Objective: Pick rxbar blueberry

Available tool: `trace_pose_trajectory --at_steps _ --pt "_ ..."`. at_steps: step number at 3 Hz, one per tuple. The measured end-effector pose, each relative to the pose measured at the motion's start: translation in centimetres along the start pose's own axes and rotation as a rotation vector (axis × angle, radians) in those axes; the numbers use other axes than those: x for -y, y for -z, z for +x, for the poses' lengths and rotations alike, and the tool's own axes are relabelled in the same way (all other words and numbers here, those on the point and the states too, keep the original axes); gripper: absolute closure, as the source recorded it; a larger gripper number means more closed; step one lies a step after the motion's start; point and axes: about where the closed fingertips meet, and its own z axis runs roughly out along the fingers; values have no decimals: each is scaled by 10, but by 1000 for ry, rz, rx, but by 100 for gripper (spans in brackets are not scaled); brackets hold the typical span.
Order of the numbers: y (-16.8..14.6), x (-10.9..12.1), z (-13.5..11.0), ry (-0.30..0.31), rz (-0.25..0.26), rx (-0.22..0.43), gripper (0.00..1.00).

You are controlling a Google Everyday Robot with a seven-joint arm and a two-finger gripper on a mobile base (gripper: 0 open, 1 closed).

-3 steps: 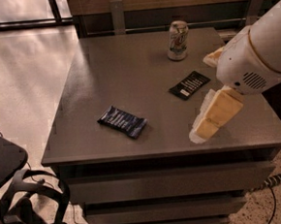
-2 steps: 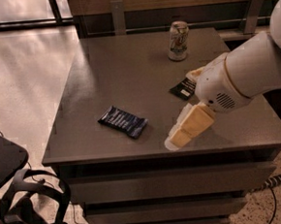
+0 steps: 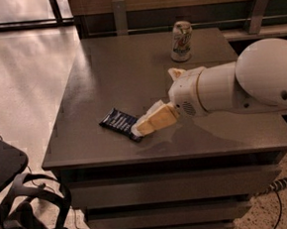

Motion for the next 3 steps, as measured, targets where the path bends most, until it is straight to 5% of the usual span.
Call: trace_pose_trajectory --at_steps 1,3 --pt "-13 3 -17 -7 34 52 0" --pt "-50 -11 -11 -3 -15 19 0"
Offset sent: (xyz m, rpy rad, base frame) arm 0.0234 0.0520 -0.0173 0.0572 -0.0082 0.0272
